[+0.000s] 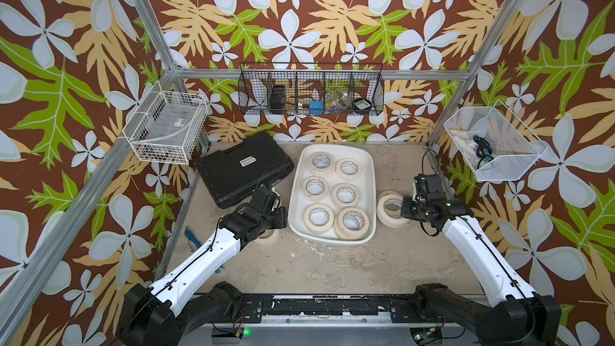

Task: Take out the art tape in the storage box
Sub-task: Place the art tape at the center of the board.

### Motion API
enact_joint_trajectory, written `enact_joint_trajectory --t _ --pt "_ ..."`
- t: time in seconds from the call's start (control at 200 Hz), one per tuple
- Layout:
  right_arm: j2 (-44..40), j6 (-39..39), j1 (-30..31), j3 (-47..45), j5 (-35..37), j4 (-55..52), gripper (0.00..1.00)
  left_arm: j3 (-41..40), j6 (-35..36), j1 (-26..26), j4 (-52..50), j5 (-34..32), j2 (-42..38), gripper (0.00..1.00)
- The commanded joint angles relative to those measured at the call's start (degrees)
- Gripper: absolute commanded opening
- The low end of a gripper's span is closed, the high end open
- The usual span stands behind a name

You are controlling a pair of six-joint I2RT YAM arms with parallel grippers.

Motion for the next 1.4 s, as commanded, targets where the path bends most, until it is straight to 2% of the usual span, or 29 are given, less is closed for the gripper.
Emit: enact_joint_trajectory --t 0.0,0.385,0.966,1.396 --pt "-2.45 1.28 -0.93 -1.45 2.13 0.33 0.07 0.27 0.65 0.14 1.55 1.33 0.41 0.68" --pt "-4.78 4.44 -0.94 -8.99 2.26 3.13 0.06 0.40 0.99 0.14 1.99 2.01 0.77 0.68" --pt "9.07 4.93 -0.89 -11.63 1.96 13.11 0.06 0.58 1.12 0.14 1.99 2.59 0.73 0.68" --pt "19.16 3.94 -3.62 -5.72 3.13 19.28 0.04 0.84 1.57 0.14 1.56 2.10 0.72 0.68"
